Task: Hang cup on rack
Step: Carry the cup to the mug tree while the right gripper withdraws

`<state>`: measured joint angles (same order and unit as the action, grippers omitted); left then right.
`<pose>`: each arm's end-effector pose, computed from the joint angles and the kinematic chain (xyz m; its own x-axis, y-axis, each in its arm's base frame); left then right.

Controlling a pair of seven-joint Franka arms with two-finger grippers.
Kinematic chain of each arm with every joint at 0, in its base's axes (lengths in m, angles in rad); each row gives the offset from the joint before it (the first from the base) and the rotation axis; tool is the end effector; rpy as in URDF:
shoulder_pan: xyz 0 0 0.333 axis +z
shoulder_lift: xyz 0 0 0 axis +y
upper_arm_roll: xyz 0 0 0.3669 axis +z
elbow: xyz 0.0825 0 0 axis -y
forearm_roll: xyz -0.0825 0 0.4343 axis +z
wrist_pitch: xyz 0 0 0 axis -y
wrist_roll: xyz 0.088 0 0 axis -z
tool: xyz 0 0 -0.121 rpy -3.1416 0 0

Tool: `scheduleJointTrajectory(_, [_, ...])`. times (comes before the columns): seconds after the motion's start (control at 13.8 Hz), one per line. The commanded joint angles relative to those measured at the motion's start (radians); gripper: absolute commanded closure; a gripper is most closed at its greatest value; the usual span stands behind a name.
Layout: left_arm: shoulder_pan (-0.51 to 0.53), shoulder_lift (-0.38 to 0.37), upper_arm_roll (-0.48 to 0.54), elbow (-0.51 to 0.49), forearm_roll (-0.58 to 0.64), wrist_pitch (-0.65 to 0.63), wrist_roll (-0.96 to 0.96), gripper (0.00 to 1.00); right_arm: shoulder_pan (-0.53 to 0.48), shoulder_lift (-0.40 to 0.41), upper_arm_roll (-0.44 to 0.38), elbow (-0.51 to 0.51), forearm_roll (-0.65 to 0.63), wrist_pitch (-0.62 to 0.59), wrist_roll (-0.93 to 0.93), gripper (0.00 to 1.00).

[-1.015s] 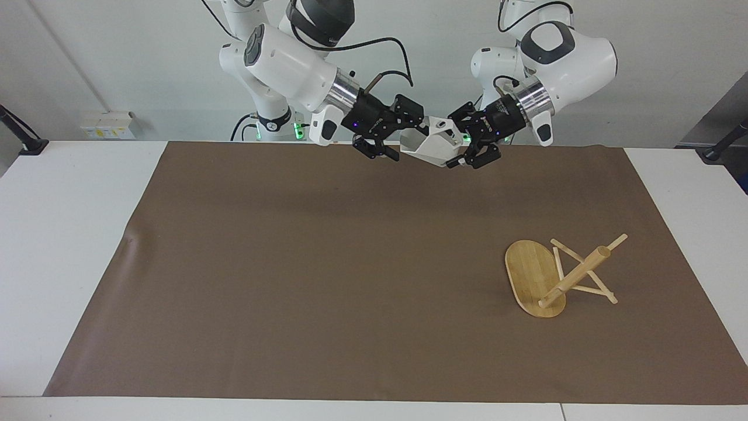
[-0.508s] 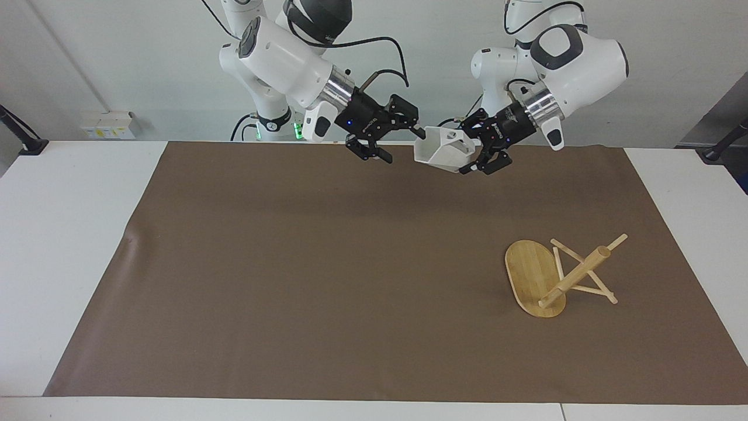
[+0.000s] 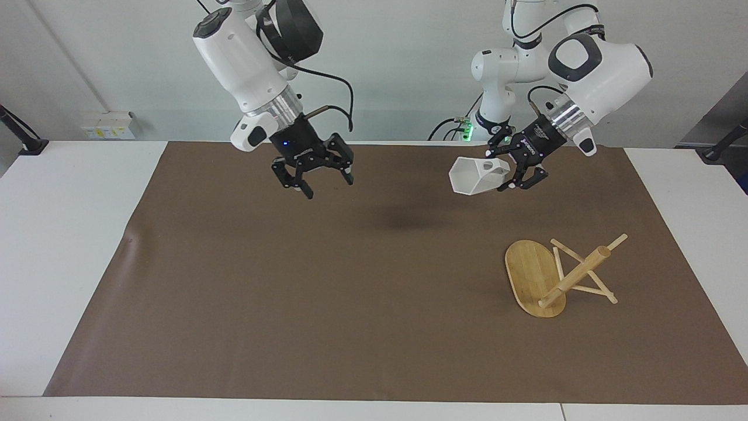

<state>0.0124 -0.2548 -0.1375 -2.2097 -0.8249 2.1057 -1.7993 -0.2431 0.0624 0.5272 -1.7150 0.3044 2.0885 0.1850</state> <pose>0.5238 -0.1143 0.5310 -0.4041 0.6521 -0.6415 0.8974 0.4185 -0.1398 0.6370 0.1957 0.6063 0.9731 -0.0588 0.2226 0.0288 -0.9282 -0.3709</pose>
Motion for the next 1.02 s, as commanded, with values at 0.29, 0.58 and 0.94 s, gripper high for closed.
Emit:
scheduleJointTrajectory(0.29, [0.026, 0.026, -0.011, -0.064, 0.021, 0.233, -0.078, 1.0, -0.156, -0.012, -0.021, -0.029, -0.113, -0.021, -0.153, 0.0])
scheduleJointTrajectory(0.58, [0.009, 0.097, -0.013, -0.025, 0.023, 0.316, -0.129, 1.0, -0.157, -0.03, -0.11, -0.032, -0.158, -0.097, -0.192, 0.0])
scheduleJointTrajectory(0.94, [-0.008, 0.172, -0.014, 0.031, 0.023, 0.405, -0.212, 1.0, -0.157, -0.032, -0.176, -0.032, -0.334, -0.099, -0.216, 0.0])
